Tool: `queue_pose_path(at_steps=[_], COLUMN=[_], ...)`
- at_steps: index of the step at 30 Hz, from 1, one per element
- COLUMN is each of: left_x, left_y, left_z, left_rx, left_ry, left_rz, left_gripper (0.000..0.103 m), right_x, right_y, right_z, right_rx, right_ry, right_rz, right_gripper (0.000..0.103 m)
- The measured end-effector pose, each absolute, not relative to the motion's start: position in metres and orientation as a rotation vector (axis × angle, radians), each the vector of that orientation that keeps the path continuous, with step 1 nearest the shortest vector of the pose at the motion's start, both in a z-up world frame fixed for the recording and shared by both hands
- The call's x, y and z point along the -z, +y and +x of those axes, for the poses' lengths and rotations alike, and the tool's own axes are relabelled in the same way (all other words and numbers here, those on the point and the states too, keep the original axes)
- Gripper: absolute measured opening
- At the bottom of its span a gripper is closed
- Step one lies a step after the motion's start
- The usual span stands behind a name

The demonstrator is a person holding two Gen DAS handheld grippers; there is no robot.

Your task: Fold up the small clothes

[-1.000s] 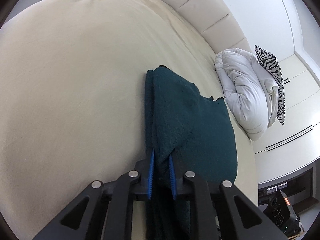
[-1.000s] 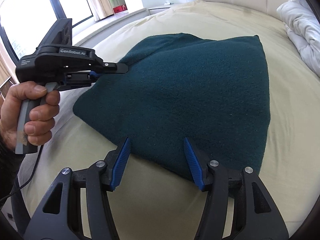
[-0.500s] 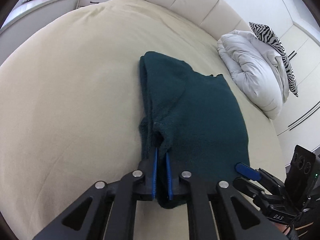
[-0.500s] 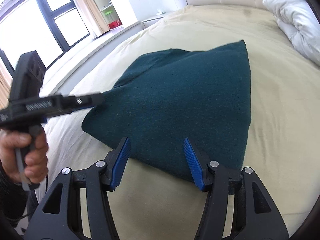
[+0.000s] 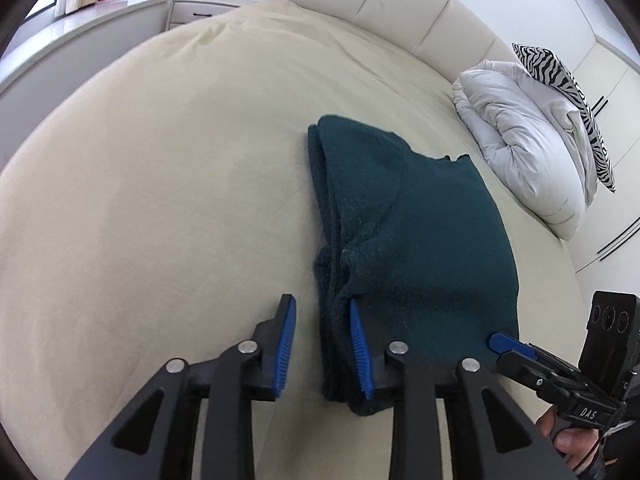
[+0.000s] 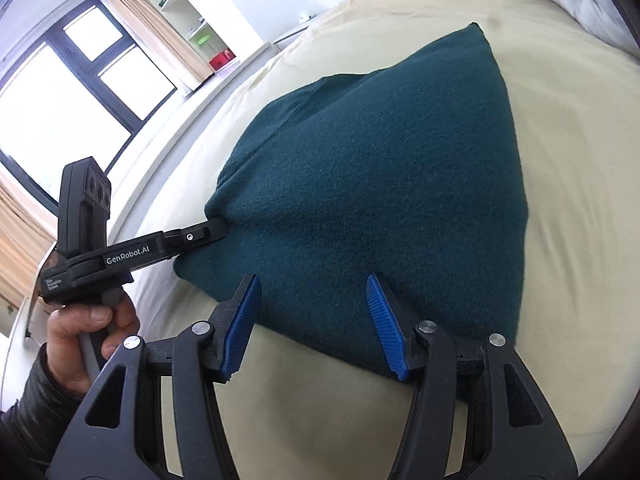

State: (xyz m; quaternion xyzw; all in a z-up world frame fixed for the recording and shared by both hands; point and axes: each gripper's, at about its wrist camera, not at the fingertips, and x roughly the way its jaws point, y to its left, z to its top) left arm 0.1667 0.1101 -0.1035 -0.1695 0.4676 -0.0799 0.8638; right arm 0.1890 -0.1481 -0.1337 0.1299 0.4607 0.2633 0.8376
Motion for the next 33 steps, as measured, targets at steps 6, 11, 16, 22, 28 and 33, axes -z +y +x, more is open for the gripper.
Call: queue_pose_path(at_steps=[6,11,16,22,28,33], left_x=[0.040,0.073,0.117,0.127,0.131,0.131], left_y=[0.068,0.041,0.047,0.057,0.060,0.057], left_z=[0.180,0.239,0.276,0.285,0.287,0.283], left_rx=[0.247,0.226,0.189,0.249,0.276,0.267], left_ry=[0.827,0.894,0.952,0.941,0.948,0.940], left_rz=[-0.253,-0.245,-0.223,-0.280,-0.309,-0.277], left_gripper=[0.031,0.031,0.028,0.028,0.027,0.027], right_x=[0.096,0.087,0.122,0.145,0.173,0.157], right_y=[-0.197,-0.200,-0.180,-0.202,-0.220,-0.246], right_z=[0.209,0.267,0.343,0.401,0.425,0.405], right_rx=[-0.584,-0.606,-0.614,-0.437,-0.414,-0.355], right_ry=[0.877,0.877,1.010,0.957,0.994,0.916], right_rz=[0.493,0.582,0.661,0.745,0.776,0.771], right_gripper=[0.055,0.055,0.054,0.053,0.030,0.030])
